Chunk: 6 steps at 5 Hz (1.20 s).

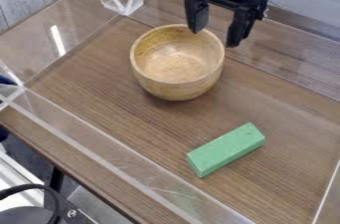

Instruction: Put the green block in the brown bowl

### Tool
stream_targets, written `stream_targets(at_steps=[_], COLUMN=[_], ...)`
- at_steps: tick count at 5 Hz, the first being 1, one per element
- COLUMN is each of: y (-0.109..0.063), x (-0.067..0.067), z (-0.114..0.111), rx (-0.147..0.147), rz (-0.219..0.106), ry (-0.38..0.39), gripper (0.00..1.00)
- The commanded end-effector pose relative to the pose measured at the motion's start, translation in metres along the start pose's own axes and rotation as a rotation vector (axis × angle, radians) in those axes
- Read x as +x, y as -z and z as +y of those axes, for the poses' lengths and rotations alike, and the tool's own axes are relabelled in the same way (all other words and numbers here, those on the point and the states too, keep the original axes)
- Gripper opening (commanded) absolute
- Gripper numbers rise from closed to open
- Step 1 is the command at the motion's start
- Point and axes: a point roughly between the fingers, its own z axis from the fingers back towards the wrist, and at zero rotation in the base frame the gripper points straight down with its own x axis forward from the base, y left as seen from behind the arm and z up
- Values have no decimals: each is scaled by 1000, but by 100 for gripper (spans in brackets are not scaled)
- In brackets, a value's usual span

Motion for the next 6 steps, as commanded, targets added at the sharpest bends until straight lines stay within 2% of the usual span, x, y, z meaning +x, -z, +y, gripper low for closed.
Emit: stream_targets(at_steps=[1,2,3,5,6], y=[9,17,26,54,66], x=[-7,-28,-43,-64,-67], z=[-5,-19,-32,-59,-65], rx=[0,0,-4,7,13], rz=[23,28,22,19,12], ry=[49,223,397,723,767], gripper=[100,100,100,100,100])
